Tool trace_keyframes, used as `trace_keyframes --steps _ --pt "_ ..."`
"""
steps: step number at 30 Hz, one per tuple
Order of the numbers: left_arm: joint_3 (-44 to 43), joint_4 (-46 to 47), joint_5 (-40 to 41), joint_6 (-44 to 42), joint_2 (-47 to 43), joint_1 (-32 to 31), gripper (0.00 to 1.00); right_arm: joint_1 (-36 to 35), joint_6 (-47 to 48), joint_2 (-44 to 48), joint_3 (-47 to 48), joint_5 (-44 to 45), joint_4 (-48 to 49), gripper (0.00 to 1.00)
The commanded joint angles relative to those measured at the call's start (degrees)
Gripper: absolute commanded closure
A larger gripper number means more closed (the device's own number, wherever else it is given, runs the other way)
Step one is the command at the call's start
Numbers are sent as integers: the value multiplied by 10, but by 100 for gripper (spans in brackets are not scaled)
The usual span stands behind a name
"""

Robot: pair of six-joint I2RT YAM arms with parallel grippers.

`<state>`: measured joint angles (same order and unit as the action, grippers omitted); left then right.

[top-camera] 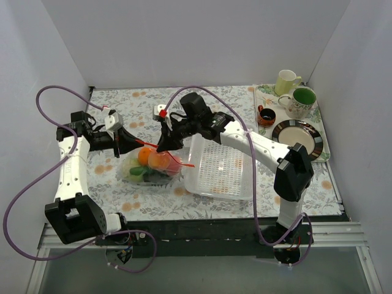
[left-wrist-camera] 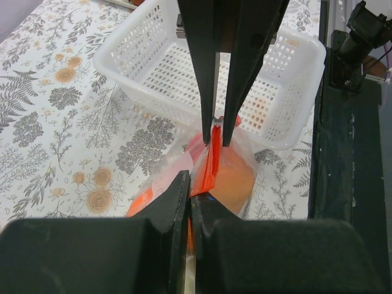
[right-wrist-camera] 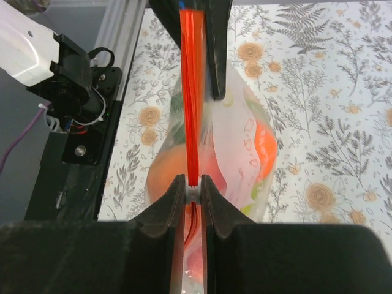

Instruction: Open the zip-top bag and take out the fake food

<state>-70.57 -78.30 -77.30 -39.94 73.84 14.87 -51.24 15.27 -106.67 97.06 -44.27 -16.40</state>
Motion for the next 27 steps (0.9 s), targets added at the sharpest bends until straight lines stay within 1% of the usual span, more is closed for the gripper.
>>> trace_keyframes --steps 1,2,4,5,6,8,9,11,12,17,19,22,24,27 --pt "-76 32 -37 74 9 6 100 21 7 38 -28 25 -5 95" --pt "-86 38 -36 86 13 7 100 24 7 39 -32 28 -4 95" --pt "-110 81 -29 122 14 14 100 31 6 43 -42 41 2 95" --pt "-113 106 -24 180 13 17 100 33 6 47 -46 45 7 95" --pt "-116 158 -18 206 10 23 100 36 1 48 -52 56 12 96" --pt "-114 211 1 274 7 31 100 46 -2 56 -75 65 30 96" --pt "-111 245 5 282 5 42 100 49 -5 58 -84 68 34 96" --pt "-108 276 11 317 5 55 100 57 -10 62 -105 68 44 96" --pt "-107 303 12 325 6 71 100 60 -10 63 -111 74 45 96" --pt "-106 351 11 350 24 112 100 66 -8 68 -150 84 52 96" --pt "-103 381 4 376 26 132 100 66 -9 69 -159 92 58 96" --pt "-104 358 -14 351 31 135 100 67 -14 64 -161 99 66 94" --pt "-92 363 -22 355 24 136 100 66 -16 55 -153 104 66 93" --pt "-63 370 -37 358 7 135 100 67 -25 42 -139 117 67 86"
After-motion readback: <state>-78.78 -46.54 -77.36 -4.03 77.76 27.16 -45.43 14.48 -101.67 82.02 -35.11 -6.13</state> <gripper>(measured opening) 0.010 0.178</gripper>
